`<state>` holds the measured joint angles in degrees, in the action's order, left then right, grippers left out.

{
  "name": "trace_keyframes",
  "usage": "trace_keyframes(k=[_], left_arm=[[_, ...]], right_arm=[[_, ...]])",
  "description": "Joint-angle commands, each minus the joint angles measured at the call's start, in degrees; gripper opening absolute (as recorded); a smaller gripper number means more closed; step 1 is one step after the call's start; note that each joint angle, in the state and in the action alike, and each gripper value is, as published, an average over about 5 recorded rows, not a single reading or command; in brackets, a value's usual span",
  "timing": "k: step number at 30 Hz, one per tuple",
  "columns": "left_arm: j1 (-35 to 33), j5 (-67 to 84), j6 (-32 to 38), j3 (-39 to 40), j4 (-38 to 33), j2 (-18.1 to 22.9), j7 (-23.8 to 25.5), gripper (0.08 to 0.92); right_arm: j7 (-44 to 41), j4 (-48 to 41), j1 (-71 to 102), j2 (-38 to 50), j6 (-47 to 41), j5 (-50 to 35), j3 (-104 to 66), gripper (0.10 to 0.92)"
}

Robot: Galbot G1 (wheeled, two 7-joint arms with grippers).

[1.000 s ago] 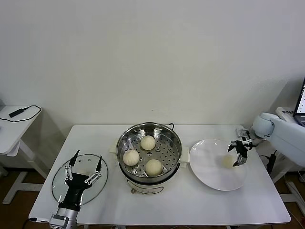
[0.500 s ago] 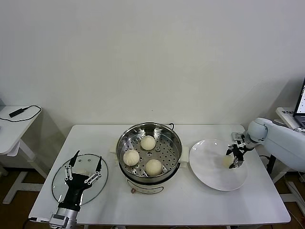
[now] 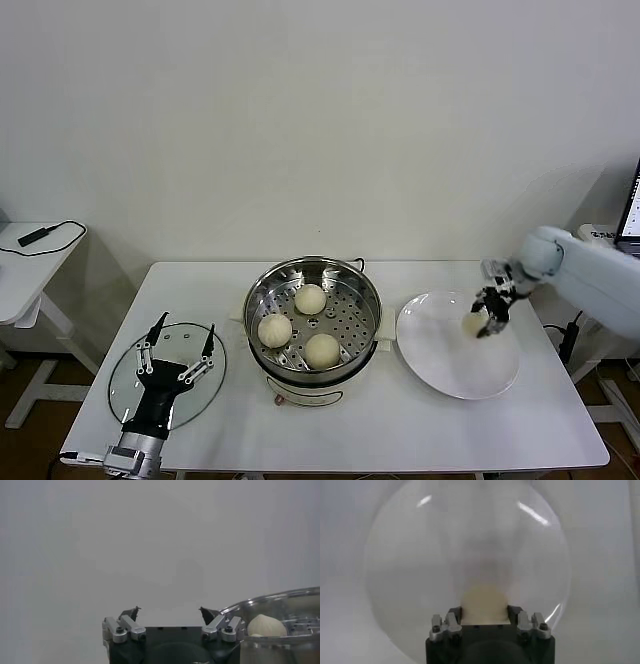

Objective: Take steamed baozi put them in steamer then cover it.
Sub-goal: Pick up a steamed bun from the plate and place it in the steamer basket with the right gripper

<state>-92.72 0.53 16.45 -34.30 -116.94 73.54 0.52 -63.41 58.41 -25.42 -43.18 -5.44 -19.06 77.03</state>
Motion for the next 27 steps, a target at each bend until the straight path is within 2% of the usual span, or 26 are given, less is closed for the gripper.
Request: trace_keyframes(k=[1,6,11,27], left_arm=[[0.4,0.1,-0.1,0.5,0.2,-0.4,0.0,0.823],[0.5,0.1,0.0,0.4,0.5,-0.8,0.0,0.823],[0.6,0.2,0.0,0.4,0.6,-1.1,0.0,0.823],[0.8,0.4,-0.3,0.5,0.2,-0.9,-0.2,0.823]], right_arm=[[-4.1,16.1,-29.8,-7.9,-5.0,-17.3,16.9,0.636],[-0.8,23.3,-34.7,-14.3,-9.8,-25.1,18.6,0.643],[2.9,26.2,-33.1,-19.2,-12.5,-30.2,18.3,0.654],[8.3,21.8,-20.9,-25.5,-14.0,-23.4,19.1,0.67]])
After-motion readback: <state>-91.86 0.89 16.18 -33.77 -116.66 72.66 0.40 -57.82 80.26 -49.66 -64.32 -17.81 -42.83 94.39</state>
